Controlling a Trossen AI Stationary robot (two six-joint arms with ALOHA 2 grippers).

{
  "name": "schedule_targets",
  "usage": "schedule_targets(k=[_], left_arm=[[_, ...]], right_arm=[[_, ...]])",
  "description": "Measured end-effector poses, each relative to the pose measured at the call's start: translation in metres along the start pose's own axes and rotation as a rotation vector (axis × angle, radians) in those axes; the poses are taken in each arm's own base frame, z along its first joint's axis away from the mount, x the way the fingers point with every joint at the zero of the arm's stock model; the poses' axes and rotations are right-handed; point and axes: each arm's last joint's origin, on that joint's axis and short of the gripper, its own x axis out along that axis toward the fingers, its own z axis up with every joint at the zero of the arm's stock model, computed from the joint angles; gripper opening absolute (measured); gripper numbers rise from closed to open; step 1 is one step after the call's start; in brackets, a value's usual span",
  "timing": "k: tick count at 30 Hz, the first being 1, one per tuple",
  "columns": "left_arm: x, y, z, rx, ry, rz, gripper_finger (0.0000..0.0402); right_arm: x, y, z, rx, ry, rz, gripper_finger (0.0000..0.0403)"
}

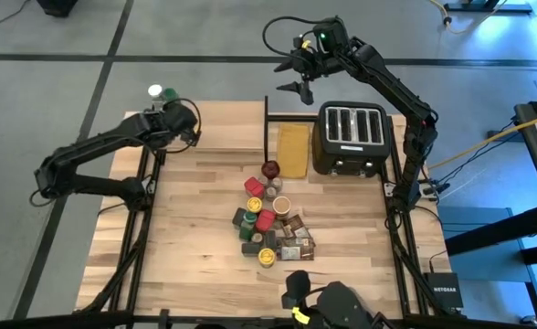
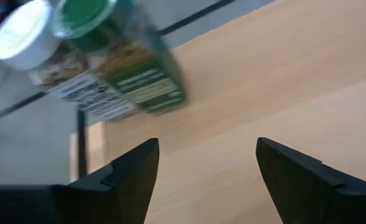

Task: Shelf spices
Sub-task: Put the bottom green seasoning bottle on the shelf

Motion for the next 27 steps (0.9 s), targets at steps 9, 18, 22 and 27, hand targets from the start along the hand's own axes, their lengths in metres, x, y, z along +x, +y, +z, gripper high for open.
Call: schedule_targets(k=[9, 18, 22, 27], left_arm=[[0.026, -0.002, -0.002, -0.010, -0.043, 0.030, 0.0263], [0.034, 0.008, 0.007, -0.022, -0.075, 0.060, 0.0263], [0.035, 0.010, 0.010, -0.019, -0.082, 0.049, 0.0263], [0.039, 0.015, 0.011, -0.023, -0.073, 0.070, 0.0263]], right_arm=[[0.000, -0.003, 0.003, 0.002, -0.032, -0.022, 0.0259], [0.000, -0.003, 0.004, -0.001, -0.035, -0.025, 0.0259], [0.000, -0.003, 0.004, -0.001, -0.035, -0.025, 0.0259], [0.000, -0.003, 0.004, -0.001, -0.035, -0.025, 0.0259]])
